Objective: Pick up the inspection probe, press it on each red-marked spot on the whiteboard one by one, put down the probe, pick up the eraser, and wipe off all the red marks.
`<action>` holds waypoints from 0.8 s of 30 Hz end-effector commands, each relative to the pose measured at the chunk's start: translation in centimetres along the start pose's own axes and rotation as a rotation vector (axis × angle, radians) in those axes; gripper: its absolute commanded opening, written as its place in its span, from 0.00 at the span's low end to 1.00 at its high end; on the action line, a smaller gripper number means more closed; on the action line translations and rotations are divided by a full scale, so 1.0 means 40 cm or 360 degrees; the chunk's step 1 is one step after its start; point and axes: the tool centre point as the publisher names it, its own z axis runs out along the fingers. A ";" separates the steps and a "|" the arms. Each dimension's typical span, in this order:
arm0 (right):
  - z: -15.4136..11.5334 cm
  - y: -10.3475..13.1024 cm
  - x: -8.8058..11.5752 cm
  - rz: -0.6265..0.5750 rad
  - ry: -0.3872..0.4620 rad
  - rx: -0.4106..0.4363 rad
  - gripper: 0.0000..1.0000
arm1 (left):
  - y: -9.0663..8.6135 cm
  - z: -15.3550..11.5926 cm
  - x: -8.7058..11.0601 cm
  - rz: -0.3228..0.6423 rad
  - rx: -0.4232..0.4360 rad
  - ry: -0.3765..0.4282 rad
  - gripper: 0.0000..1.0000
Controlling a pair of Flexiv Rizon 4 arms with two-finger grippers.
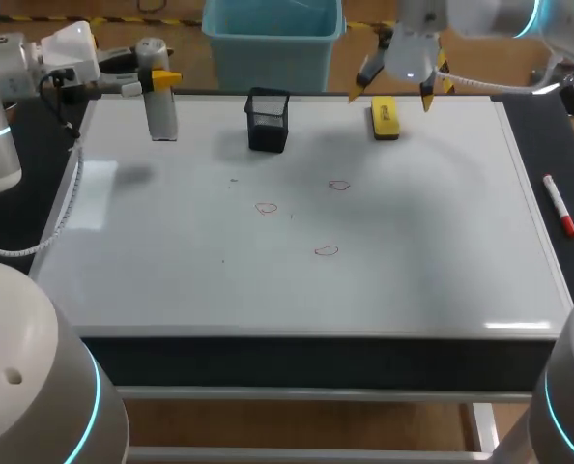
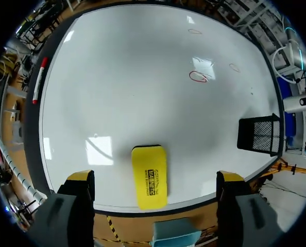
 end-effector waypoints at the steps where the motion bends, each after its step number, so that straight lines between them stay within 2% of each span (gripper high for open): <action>1: 0.017 -0.014 -0.004 -0.0048 0.0026 -0.0031 1.00 | -0.003 0.001 0.003 0.0003 0.0000 -0.0005 0.00; 3: 0.024 -0.010 -0.002 -0.0072 0.0087 -0.0021 1.00 | -0.003 0.001 0.003 0.0003 0.0000 -0.0005 0.00; 8: 0.040 -0.002 0.003 -0.0133 0.0051 -0.0044 1.00 | -0.003 0.001 0.003 0.0003 0.0000 -0.0005 0.00; 14: 0.055 0.004 0.003 -0.0146 0.0068 -0.0062 1.00 | -0.003 0.001 0.003 0.0003 0.0000 -0.0005 0.00; 19: 0.078 0.013 0.004 -0.0174 0.0136 -0.0075 1.00 | -0.003 0.001 0.003 0.0003 0.0000 -0.0005 0.00; 24: 0.085 0.014 0.004 -0.0175 0.0134 -0.0063 1.00 | -0.003 0.001 0.003 0.0003 0.0000 -0.0005 0.00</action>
